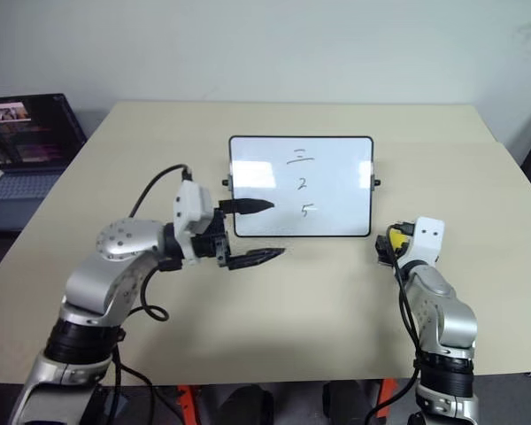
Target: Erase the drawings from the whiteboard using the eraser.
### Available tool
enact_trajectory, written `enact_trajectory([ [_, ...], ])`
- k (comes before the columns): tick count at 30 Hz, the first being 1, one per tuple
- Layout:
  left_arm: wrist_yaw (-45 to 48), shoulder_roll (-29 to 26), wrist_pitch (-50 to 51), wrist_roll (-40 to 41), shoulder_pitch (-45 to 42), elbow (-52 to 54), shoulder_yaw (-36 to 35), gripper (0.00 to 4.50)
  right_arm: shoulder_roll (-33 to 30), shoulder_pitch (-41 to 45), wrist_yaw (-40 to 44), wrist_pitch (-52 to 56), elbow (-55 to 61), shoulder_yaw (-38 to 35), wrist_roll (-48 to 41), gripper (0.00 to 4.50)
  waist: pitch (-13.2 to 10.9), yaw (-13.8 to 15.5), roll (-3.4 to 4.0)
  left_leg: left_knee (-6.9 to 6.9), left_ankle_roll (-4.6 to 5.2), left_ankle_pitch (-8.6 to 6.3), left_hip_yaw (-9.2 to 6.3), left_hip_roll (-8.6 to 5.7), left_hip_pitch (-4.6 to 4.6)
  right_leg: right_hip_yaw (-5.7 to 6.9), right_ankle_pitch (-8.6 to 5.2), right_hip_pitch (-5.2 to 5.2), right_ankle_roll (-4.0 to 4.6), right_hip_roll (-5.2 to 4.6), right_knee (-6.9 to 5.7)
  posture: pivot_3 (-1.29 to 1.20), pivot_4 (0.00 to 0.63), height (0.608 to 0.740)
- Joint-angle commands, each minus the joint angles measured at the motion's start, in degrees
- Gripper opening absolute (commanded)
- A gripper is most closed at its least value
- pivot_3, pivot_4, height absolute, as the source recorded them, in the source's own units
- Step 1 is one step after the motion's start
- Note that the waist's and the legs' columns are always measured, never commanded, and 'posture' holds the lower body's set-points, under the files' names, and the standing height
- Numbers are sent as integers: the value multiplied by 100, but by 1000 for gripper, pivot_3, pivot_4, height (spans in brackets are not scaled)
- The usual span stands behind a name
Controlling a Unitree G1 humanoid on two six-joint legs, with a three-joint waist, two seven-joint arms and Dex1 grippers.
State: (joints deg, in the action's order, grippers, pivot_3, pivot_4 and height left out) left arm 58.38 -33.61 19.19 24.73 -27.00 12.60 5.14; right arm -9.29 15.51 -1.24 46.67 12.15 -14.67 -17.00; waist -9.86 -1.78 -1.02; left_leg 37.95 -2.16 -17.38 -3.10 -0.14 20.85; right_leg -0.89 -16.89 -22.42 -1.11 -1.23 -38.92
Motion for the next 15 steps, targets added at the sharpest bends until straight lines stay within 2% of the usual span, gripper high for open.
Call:
enact_trajectory([
  [1, -1, -2, -77, 35, -88, 98, -109, 4500, -48, 56, 6, -92, 213, -75, -9, 3895, 0, 0, 0, 0, 0, 0, 0, 0, 0, 0, 0, 0, 0, 0, 0, 0, 150, 740],
  [3, -3, -2, -75, 36, -91, 107, -105, 4500, -39, 51, 3, -103, 219, -71, -9, 3101, 0, 0, 0, 0, 0, 0, 0, 0, 0, 0, 0, 0, 0, 0, 0, 0, 150, 740],
  [4, -5, -1, -73, 37, -92, 111, -104, 4500, -34, 48, 3, -107, 224, -69, -10, 2878, 0, 0, 0, 0, 0, 0, 0, 0, 0, 0, 0, 0, 0, 0, 0, 0, 150, 740],
  [6, -13, 5, -64, 41, -100, 124, -99, 4500, -31, 37, 8, -115, 233, -64, -11, 2029, 0, 0, 0, 0, 0, 0, 0, 0, 0, 0, 0, 0, 0, 0, 0, 0, 150, 740],
  [8, -16, 5, -52, 48, -105, 137, -98, 4500, -31, 32, 9, -116, 236, -64, -11, 1434, 0, 0, 0, 0, 0, 0, 0, 0, 0, 0, 0, 0, 0, 0, 0, 0, 150, 740],
  [9, -15, 2, -51, 49, -108, 135, -99, 4500, -35, 38, 11, -121, 228, -65, -10, 1302, 0, 0, 0, 0, 0, 0, 0, 0, 0, 0, 0, 0, 0, 0, 0, 0, 150, 740],
  [15, -18, -5, -40, 52, -114, 141, -108, 4500, -34, 45, 16, -133, 219, -58, -9, 1301, 0, 0, 0, 0, 0, 0, 0, 0, 0, 0, 0, 0, 0, 0, 0, 0, 150, 740],
])
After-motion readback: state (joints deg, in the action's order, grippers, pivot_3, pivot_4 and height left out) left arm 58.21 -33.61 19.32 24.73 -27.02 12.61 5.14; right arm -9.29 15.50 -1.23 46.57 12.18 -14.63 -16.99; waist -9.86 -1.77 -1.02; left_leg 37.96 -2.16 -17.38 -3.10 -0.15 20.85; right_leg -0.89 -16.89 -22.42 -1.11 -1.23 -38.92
